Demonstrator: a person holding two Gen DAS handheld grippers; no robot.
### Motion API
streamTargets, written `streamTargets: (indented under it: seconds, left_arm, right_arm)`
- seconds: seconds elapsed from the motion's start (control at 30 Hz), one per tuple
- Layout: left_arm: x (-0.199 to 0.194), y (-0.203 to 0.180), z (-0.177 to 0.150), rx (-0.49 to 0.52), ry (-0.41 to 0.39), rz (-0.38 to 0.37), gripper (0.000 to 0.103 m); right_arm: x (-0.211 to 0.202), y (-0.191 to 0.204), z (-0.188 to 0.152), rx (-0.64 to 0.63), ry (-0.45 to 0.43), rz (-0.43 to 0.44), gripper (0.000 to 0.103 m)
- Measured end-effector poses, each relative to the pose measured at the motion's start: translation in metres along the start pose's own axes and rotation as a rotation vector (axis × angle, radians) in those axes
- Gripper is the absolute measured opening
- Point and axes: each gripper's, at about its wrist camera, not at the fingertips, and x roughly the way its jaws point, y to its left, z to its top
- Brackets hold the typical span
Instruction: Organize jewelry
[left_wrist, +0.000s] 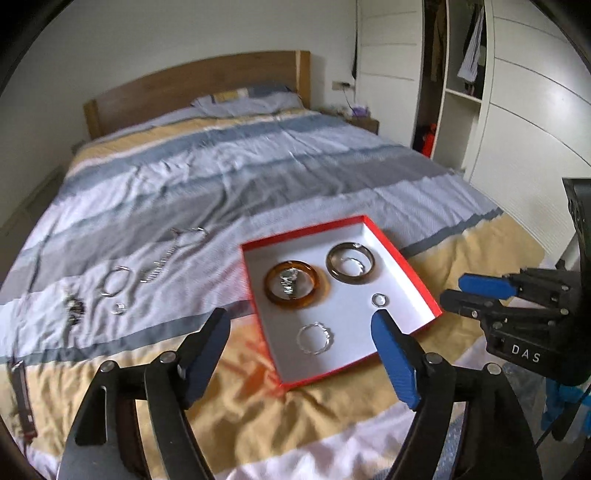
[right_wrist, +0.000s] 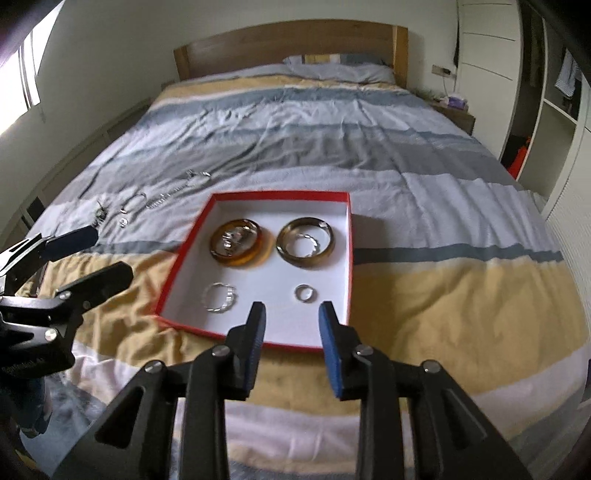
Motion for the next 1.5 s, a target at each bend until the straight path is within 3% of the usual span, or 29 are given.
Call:
streamTargets:
  seconds: [0.27,0.67,0.97,1.5]
  left_arm:
    - [-0.059,0.009,-0.017,-0.004,-0.065,0.078,0.090]
    - [-0.132,0.045,-0.052,-0.081,-0.136,0.161,0.092]
    - [-0.178,0.068,-0.073,-0.145,-0.230,0.226,0.093]
    - [-0.197,0.103,-0.096,-0.199,-0.223,0.311,0.100]
  right_arm:
    - [-0.041,0.030,-0.019,0.018,-0.048,0.018,0.035]
    - [-0.085,0.071,-0.039,0.039,-0.103,0.020,0.042]
    - [-0.108,0.119,-0.047,-0.036,-0.130,0.040,0.046]
    - [-0.117,0.163,-0.047,-0.106,-0.158,0.089,0.047]
